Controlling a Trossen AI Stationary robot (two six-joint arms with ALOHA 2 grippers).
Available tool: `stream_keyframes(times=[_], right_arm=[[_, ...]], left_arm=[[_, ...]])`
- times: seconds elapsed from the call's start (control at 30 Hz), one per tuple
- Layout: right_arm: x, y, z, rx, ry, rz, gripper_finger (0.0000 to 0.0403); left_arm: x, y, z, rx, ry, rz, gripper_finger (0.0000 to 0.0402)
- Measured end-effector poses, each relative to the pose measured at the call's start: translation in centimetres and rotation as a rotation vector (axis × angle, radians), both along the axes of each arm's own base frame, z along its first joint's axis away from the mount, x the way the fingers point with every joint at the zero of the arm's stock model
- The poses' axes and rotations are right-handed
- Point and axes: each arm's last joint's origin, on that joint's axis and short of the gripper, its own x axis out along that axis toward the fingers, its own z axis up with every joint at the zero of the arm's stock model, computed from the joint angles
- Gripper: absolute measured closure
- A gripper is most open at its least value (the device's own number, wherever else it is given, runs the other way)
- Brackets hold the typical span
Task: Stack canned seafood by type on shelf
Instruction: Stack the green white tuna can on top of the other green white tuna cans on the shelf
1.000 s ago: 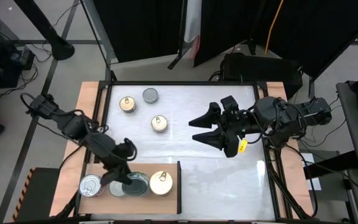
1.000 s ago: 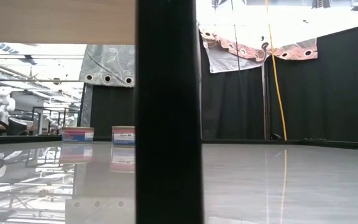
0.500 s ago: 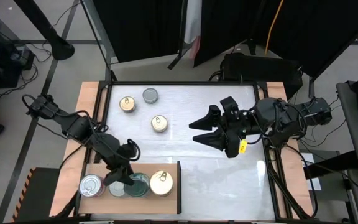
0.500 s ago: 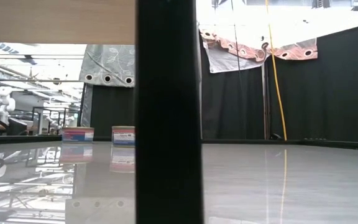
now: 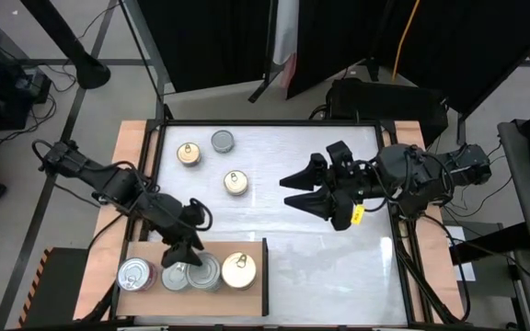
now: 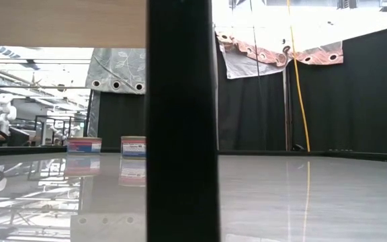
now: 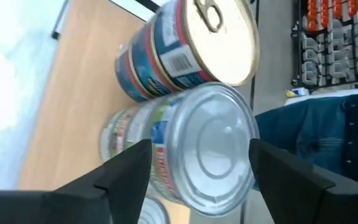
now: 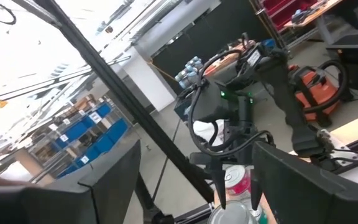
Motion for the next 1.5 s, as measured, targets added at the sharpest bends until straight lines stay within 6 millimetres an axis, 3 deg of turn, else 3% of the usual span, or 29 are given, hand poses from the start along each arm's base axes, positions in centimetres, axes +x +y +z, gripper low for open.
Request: stream_keyframes(times=[0.23, 0.47, 0.57, 0.8, 0.93, 1.07, 1.3, 1.4, 1.5], right_arm=[[0.1, -0.2, -0.5, 0.014, 0.056, -0.076, 0.0103], [0.0, -0.6, -1.8, 0.096, 0.184, -0.224, 0.0103], [0.0, -0.8, -1.9, 0.087, 0.189, -0.302, 0.0103], [0.4, -3.4, -2.2, 0.009, 0.218, -0.428, 0.0103], [0.7, -6.2, -2.9, -0.015, 0.297, -0.454, 0.0103], [0.7, -9.5, -3.9, -0.034, 0.410, -0.386, 0.0103], [-0.3, -15.1, -4.9, -0.067, 0.529, -0.296, 0.0103], [-0.9, -16.9, -5.1, -0.080, 0.544, -0.282, 0.0103], [-1.4, -18.1, -5.2, -0.109, 0.559, -0.280, 0.0103]], left_arm=[[-0.9, 2.4, 1.3, 0.044, 0.007, 0.017, 0.0130], [-3.3, 8.3, 5.9, 0.200, -0.134, 0.294, 0.0143], [-3.1, 11.2, 6.4, 0.336, -0.172, 0.381, 0.0176], [-1.0, 19.3, 4.2, 0.553, -0.019, 0.544, 0.0288], [0.0, 24.3, 1.5, 0.549, 0.175, 0.625, 0.0352], [1.0, 27.9, -1.5, 0.491, 0.305, 0.583, 0.0395], [2.1, 29.5, -5.4, 0.351, 0.373, 0.493, 0.0397], [1.6, 29.1, -5.2, 0.343, 0.346, 0.599, 0.0398], [1.8, 28.9, -4.6, 0.386, 0.198, 0.737, 0.0398]])
